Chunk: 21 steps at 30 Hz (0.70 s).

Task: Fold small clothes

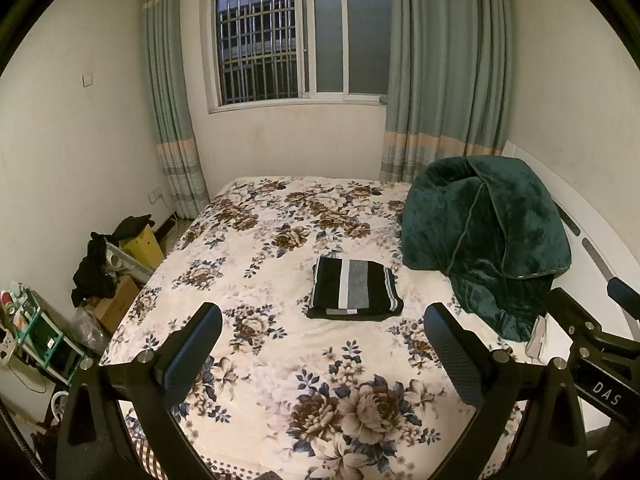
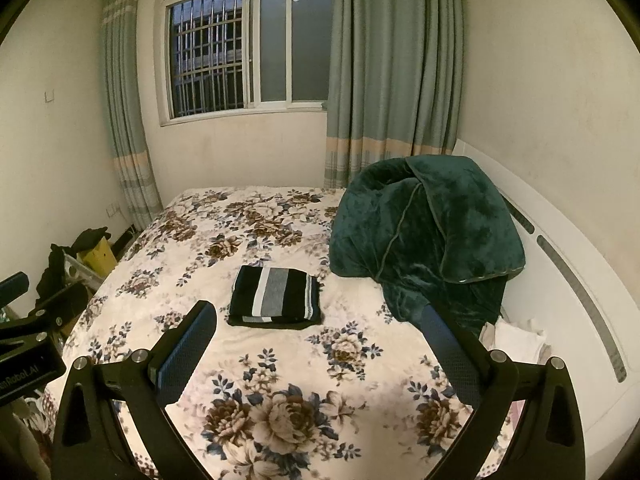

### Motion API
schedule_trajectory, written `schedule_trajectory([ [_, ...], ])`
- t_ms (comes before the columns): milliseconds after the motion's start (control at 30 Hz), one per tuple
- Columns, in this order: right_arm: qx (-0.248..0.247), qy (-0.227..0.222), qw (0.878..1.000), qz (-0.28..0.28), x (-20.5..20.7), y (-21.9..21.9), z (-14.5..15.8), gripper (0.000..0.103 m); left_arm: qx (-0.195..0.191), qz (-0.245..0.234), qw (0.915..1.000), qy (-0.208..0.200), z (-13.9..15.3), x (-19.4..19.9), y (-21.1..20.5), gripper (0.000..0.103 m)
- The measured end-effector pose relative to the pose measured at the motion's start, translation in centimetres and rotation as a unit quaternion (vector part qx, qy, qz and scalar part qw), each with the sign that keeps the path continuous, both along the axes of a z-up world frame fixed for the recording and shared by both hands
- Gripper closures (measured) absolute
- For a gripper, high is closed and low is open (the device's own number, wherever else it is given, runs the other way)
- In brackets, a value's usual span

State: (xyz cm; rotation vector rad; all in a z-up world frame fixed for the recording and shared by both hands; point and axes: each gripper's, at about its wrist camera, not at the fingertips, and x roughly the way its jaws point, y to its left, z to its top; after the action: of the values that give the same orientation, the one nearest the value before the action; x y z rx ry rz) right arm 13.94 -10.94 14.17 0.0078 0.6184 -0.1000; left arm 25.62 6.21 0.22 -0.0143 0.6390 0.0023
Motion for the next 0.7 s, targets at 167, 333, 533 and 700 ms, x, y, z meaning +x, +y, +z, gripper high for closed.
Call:
schedule_trajectory([
  [167,-0.004,-0.002,1.0,-0.001,0.1,0.22,-0.02,0.0,0.0,-0.001,1.0,0.0,-0.04,-0.03,-0.02,0.0],
  [333,-0.001,0.0,1.0,-0.001,-0.06,0.24,-0.24,0.0,0.001,-0.003,1.0,-0.001,-0.07,0.06,-0.04,0.0],
  [533,-0.001,-0.002,1.0,-0.002,-0.27,0.36,-0.33,0.0,0.001,-0.003,1.0,-0.001,-0.07,0.08,-0.03,0.0],
  [700,-0.002,-0.001,1.0,-0.002,-0.28,0.4,-0.38,0.0,0.001,-0.003,1.0,-0.001,0.04,0.1,0.32,0.0],
])
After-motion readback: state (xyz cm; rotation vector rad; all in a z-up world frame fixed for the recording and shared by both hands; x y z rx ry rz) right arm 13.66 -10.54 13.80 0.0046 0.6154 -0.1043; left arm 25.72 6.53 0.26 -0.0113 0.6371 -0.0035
